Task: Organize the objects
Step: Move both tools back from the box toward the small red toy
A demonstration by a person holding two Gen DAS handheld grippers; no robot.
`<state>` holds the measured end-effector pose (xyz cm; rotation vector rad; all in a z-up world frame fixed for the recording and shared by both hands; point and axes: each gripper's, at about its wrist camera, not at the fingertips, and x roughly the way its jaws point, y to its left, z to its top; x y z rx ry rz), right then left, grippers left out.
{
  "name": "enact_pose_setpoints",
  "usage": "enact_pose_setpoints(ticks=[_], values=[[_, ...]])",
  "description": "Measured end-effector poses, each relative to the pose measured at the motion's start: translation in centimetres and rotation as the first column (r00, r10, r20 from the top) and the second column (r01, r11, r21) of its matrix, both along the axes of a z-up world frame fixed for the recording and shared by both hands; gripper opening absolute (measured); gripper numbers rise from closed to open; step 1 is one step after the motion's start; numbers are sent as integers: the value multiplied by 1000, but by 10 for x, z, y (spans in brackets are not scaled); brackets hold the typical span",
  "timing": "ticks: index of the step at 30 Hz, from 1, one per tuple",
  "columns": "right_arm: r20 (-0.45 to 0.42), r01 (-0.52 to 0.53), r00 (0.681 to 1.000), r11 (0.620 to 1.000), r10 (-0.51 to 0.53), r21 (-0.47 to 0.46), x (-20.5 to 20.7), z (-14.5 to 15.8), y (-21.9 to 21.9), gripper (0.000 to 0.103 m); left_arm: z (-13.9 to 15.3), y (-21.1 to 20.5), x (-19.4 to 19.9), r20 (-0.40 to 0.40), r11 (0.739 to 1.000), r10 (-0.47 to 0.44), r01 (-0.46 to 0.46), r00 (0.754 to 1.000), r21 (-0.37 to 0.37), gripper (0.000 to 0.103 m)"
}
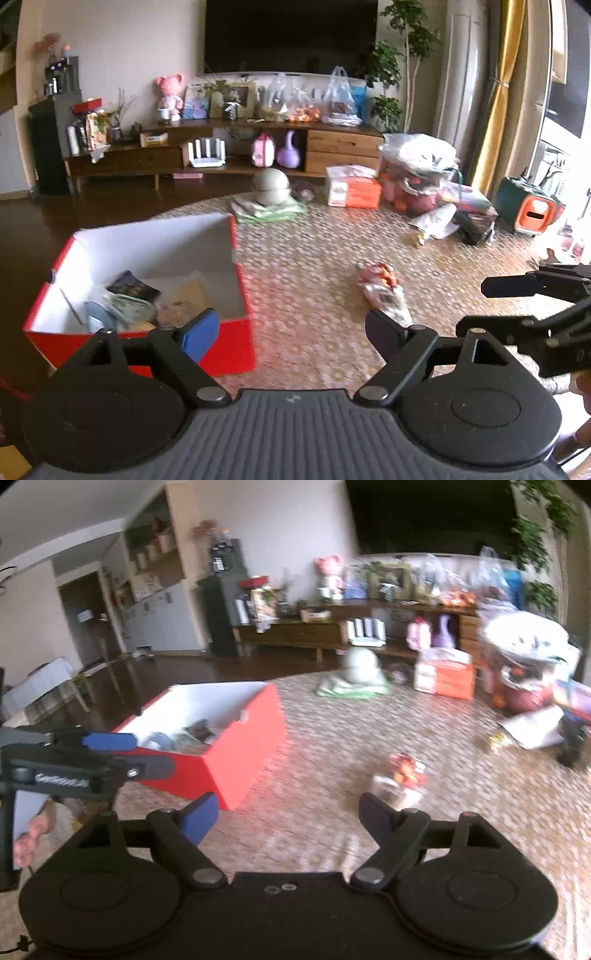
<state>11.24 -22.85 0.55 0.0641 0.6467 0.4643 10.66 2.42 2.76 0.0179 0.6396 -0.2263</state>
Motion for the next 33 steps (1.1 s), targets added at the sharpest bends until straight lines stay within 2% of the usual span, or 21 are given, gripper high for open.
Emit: enact_pose_setpoints(ticks=[5, 8, 14, 21, 25, 30, 33], values=[[-15, 70, 997, 997, -71, -10, 8, -7, -26, 83, -13, -22, 3, -22, 999, -39, 38, 999, -1, 90], [-20, 98, 995, 995, -99, -24, 14, -11, -38, 83, -20, -36, 6, -17, 999, -46, 46, 999, 3, 103], [-20, 139, 990, 989, -140, -49, 36, -18, -54, 83, -35, -65, 17, -16, 998, -63, 63, 998, 1, 103], [-43, 151, 987, 987, -153, -46, 68, -33, -67, 83, -60, -100, 40, -48, 995, -83, 85, 995, 43, 103], [-66, 148, 986, 988, -151, -54, 90, -45, -70, 83, -73, -116, 61, -84, 995, -95, 98, 992, 22, 103], [-131, 141, 981, 989, -145, -41, 122, -66, -74, 83, -97, -133, 87, -135, 993, -93, 101, 986, 53, 103], [-143, 130, 980, 990, -135, -46, 135, -77, -72, 83, -111, -139, 100, -138, 996, -77, 84, 987, 42, 103]])
